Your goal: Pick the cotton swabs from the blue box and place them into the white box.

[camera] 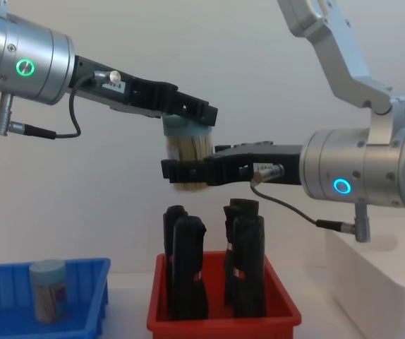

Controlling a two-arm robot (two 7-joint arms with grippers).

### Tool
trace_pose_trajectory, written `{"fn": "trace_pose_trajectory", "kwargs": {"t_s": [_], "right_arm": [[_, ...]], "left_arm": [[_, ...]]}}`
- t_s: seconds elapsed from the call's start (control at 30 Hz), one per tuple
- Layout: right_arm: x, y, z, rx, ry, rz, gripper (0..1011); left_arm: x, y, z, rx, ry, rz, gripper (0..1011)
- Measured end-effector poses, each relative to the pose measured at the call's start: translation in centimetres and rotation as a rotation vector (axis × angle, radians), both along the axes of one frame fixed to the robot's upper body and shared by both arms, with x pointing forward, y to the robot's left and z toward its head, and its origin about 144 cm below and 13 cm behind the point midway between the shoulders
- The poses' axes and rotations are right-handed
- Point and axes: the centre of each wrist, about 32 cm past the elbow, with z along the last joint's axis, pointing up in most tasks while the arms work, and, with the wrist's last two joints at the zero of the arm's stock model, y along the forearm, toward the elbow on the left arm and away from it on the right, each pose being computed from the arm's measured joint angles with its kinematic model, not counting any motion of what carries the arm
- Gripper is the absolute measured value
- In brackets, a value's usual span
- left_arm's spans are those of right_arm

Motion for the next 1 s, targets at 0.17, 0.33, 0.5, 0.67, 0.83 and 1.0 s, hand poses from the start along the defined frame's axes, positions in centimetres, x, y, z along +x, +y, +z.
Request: {"fn": "trace_pose_trajectory", "kwargs": {"t_s": [0.17,0.33,0.5,0.67,0.83,1.0], "right_arm": [[-0.02,0.16,0.04,-0.006,0.002,-0.011,1002],[-0.09,0.36,0.14,-0.012,0.002,-0.027,1002],[-0.21,0.63,0.23,-0.014,0.002,-0.046,1002],[-0.27,0.77,0.26,-0.014,0.001,-0.053,946],[-0.29,0.86,0.26,-0.009,-0.001,-0.052,839],[-0.27,0.90,0.21,-0.002,-0.003,-0.049,682]], "left_arm": [[0.00,0.00,0.00,0.000,0.000,0.000,661],[0.00,0.00,0.00,0.000,0.000,0.000,661],[0.00,0.00,0.00,0.000,0.000,0.000,661],[0.00,0.00,0.00,0.000,0.000,0.000,660],[0.00,0.00,0.00,0.000,0.000,0.000,661],[0.00,0.00,0.01,0.000,0.000,0.000,661]]}}
